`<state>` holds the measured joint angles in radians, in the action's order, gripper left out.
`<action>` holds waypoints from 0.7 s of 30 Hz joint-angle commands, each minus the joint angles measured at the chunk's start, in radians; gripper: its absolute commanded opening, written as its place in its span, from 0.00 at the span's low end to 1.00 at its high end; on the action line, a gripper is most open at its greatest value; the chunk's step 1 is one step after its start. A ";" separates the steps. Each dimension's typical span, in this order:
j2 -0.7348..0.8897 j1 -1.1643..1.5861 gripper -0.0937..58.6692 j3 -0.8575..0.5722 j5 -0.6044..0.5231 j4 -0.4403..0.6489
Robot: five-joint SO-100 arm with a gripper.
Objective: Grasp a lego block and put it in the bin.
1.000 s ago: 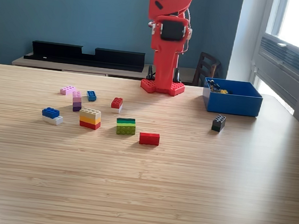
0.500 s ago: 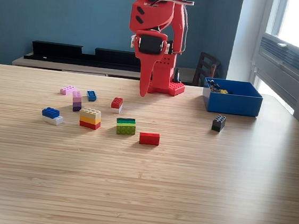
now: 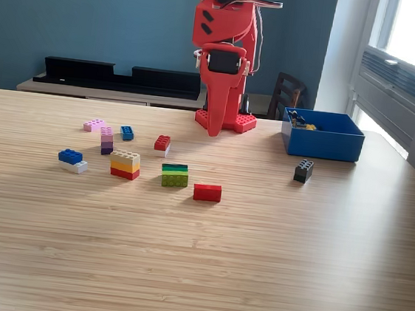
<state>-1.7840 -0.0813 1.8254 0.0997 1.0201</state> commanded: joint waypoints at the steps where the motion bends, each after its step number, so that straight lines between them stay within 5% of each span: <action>1: 0.097 -0.002 0.43 -0.112 -0.014 -0.006; 21: 0.382 -0.008 0.41 -0.331 -0.049 0.026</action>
<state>-1.3990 -0.0828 1.5739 0.0568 1.0370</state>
